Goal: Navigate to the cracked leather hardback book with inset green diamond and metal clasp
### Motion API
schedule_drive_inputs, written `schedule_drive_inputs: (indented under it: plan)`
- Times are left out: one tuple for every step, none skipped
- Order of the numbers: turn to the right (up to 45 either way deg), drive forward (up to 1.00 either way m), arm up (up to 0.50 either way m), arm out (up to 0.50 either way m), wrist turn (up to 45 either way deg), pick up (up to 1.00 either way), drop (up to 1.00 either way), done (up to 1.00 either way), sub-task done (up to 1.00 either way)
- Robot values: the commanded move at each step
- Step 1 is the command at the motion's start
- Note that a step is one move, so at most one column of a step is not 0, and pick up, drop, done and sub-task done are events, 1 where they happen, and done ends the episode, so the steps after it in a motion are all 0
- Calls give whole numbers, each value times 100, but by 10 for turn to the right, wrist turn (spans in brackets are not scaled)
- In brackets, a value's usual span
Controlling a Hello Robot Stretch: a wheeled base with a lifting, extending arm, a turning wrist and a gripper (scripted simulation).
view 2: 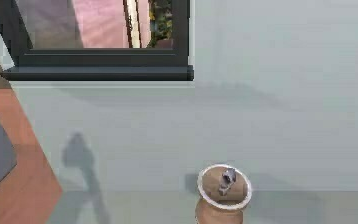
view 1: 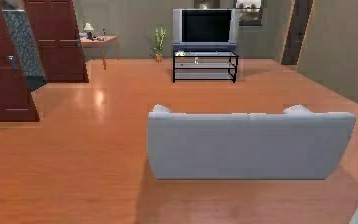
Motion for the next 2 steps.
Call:
schedule_drive_inputs:
  plan:
    - [-330,0,0,0,0,0,0,0,0]
    - [0,100,0,0,0,0,0,0,0]
